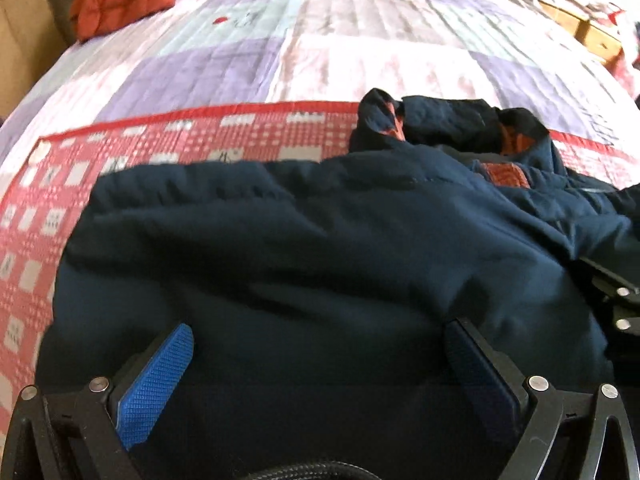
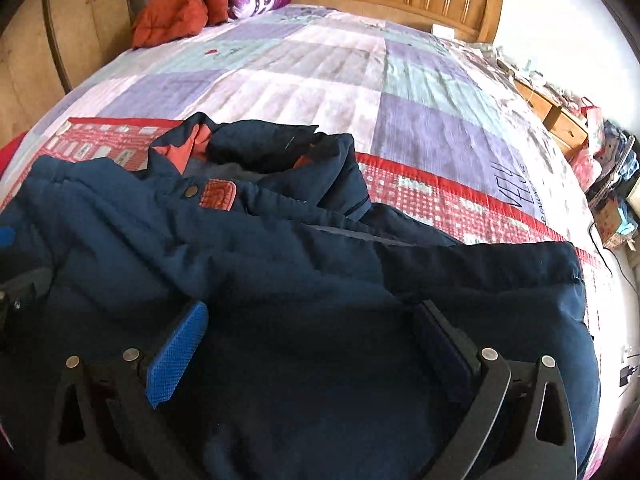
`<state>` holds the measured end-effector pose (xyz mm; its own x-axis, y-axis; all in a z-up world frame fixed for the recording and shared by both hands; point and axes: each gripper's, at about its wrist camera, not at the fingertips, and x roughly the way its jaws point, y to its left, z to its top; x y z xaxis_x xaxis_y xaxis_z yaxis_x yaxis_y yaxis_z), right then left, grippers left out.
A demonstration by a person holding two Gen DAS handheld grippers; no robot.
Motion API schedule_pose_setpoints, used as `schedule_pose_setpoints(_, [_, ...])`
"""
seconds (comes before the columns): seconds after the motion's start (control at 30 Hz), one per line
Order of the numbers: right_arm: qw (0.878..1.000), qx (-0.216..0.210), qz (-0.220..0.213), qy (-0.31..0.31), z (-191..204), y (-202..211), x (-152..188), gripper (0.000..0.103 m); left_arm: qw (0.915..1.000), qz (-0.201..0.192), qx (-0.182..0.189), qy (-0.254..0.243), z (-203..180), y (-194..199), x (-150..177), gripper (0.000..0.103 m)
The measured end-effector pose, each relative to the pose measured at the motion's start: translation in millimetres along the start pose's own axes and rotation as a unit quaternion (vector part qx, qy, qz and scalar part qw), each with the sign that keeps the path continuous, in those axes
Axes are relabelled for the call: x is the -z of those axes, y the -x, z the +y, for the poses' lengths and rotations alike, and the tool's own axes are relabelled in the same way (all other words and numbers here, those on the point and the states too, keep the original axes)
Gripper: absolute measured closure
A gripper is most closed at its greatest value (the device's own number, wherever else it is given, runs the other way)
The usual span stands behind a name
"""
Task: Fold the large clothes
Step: 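Open both tools and press the folded jacket flat, then press and smooth the folded jacket body with both open tools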
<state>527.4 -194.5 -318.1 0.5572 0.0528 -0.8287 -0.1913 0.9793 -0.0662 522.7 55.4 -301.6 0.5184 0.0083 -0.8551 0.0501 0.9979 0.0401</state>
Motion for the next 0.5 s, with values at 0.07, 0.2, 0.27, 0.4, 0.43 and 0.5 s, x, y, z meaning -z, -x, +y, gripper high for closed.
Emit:
schedule_pose_setpoints(0.07, [1.000, -0.003, -0.001, -0.002, -2, 0, 1, 0.000, 1.0000, 0.001, 0.001, -0.003, -5, 1, 1, 0.000])
schedule_pose_setpoints(0.2, [1.000, -0.003, -0.005, -0.002, -2, -1, 3, 0.000, 0.9998, 0.001, 0.001, -0.019, -14, 5, 3, 0.000])
schedule_pose_setpoints(0.27, [1.000, -0.002, -0.006, -0.002, -1, -1, 4, 0.000, 0.9998, 0.003, 0.004, -0.019, -16, 6, 4, 0.000])
schedule_pose_setpoints(0.4, [1.000, -0.003, -0.006, -0.002, -2, -2, 4, 0.000, 0.9998, 0.007, 0.004, -0.017, -19, 7, 7, 0.000])
schedule_pose_setpoints(0.43, [1.000, -0.004, -0.007, -0.003, -1, -2, 4, 0.000, 0.9998, 0.008, 0.005, -0.017, -19, 8, 8, 0.000])
schedule_pose_setpoints(0.5, [1.000, -0.003, -0.007, -0.002, -1, -3, 4, 0.000, 0.9997, 0.009, 0.008, -0.020, -21, 10, 11, 0.000])
